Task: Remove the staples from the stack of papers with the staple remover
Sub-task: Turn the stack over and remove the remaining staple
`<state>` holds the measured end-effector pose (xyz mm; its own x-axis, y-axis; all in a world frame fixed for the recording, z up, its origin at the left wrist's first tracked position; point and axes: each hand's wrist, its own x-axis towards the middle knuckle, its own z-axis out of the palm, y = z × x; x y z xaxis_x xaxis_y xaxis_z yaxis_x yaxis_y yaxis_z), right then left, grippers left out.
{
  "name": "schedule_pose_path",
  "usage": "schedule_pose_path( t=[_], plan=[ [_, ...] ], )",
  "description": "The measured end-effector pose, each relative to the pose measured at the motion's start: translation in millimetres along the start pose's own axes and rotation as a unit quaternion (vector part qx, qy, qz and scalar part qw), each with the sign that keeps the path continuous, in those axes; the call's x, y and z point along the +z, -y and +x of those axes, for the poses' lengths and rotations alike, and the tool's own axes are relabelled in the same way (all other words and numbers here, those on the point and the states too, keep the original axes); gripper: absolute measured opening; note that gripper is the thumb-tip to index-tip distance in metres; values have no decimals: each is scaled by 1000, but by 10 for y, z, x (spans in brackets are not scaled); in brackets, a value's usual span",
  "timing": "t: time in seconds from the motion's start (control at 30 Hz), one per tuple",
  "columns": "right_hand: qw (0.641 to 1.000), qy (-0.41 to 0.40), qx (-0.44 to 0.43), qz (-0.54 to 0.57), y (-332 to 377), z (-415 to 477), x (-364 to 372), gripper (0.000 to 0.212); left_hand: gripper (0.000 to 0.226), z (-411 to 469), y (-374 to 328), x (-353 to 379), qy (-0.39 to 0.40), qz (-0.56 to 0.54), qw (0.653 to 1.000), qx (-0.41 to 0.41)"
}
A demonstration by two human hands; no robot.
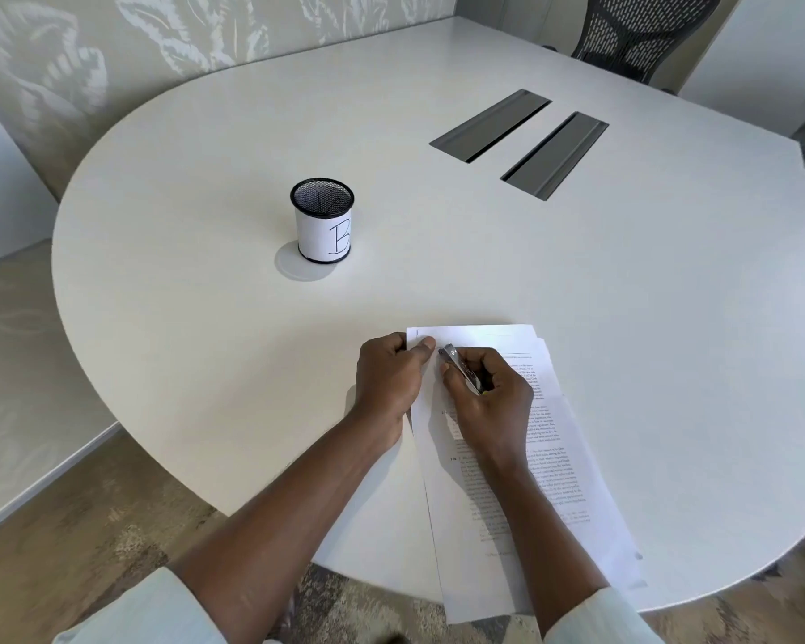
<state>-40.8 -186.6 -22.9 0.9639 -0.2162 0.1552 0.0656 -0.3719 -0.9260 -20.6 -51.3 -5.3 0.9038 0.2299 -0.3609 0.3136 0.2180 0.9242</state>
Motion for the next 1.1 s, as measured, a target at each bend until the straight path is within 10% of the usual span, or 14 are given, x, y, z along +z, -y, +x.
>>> schedule_pose_path(
  t=[0.27, 0.53, 1.1],
  plan=[
    [994, -18, -80, -71, -15, -27, 29, 20, 5, 14, 27, 9, 12, 17, 1000, 16],
    [984, -26, -133, -119, -63, -17, 47, 11, 32, 51, 62, 27, -8, 51, 998, 27],
    [991, 36, -93, -87, -40, -17, 24, 15, 34, -22, 42, 37, -18, 55, 997, 42]
  ],
)
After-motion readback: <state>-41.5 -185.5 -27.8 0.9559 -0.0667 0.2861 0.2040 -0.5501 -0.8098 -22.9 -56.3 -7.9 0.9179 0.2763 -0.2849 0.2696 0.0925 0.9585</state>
